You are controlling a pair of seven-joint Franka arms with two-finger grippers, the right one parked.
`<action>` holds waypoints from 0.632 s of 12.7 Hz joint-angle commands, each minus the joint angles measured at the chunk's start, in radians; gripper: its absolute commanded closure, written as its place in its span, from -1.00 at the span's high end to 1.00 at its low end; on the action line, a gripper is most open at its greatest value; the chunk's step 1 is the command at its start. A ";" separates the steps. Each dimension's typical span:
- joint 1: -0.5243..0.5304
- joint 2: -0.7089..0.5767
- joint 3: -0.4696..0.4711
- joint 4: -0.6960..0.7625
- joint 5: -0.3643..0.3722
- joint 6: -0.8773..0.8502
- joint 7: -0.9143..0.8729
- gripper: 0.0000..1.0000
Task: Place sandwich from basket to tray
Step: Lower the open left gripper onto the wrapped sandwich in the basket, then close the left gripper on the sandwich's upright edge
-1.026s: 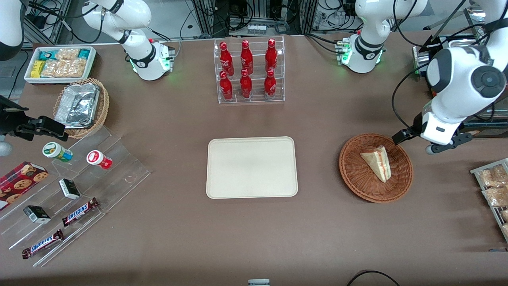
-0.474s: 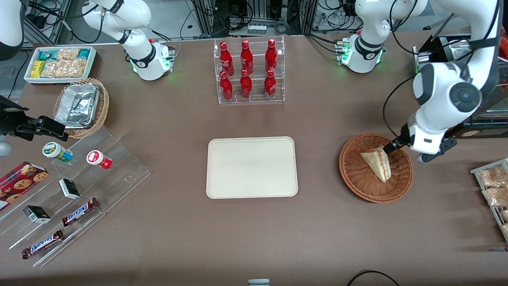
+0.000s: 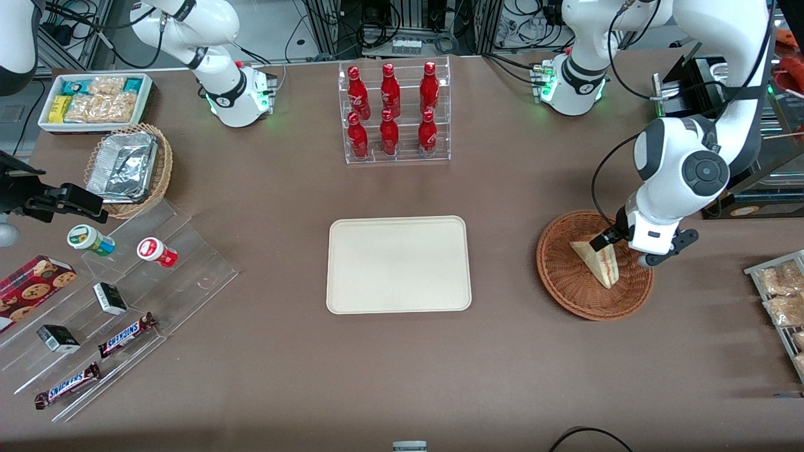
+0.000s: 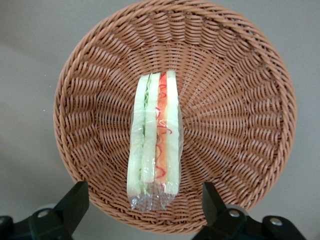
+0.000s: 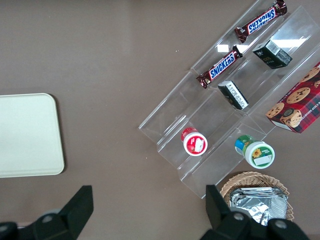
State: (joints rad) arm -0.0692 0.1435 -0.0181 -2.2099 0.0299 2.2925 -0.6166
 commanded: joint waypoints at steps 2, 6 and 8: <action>-0.008 0.048 0.003 -0.004 0.008 0.061 -0.020 1.00; -0.008 0.093 0.003 -0.008 0.005 0.110 -0.023 1.00; -0.006 0.110 0.003 -0.030 0.005 0.157 -0.043 0.93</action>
State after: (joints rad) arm -0.0695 0.2415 -0.0181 -2.2170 0.0298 2.4017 -0.6262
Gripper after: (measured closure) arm 0.000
